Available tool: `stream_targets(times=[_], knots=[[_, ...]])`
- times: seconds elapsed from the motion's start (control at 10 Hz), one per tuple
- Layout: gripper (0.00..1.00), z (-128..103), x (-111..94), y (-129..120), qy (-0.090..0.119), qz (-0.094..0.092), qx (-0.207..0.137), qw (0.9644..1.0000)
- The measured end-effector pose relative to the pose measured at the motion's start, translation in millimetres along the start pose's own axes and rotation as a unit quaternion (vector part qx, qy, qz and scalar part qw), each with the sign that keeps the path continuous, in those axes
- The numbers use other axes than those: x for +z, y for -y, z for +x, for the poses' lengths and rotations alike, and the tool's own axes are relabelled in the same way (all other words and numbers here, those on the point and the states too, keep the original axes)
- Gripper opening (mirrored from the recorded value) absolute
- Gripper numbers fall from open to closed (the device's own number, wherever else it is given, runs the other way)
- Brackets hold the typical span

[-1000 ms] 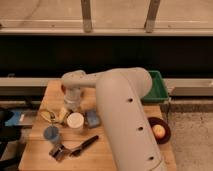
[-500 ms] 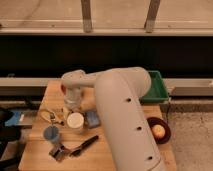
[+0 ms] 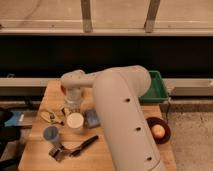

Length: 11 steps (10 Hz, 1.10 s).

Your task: Wipe tray with eraser

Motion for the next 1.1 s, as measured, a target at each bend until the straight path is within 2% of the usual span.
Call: stream_targets(times=[0.1,0.2,0.3,0.4,0.6,0.7,0.8,0.9,1.0,1.1], knots=[[0.00,5,-6,0,0.002,0.023,0.010,0.9997],[0.00,8,-16,5,0.008,0.034,0.019,0.9992],[0.00,11,-33,10,0.023,0.031,0.028,0.9989],[0.00,13,-45,14,0.042,0.021,0.036,0.9982],[0.00,19,-72,43,0.096,-0.015,0.063,0.9933],[0.00,19,-82,56,0.121,-0.037,0.074,0.9892],[0.00,19,-87,65,0.137,-0.053,0.082,0.9858],[0.00,22,-96,88,0.156,-0.070,0.103,0.9798],[0.00,23,-104,107,0.171,-0.082,0.122,0.9743],[0.00,24,-113,118,0.181,-0.086,0.135,0.9705]])
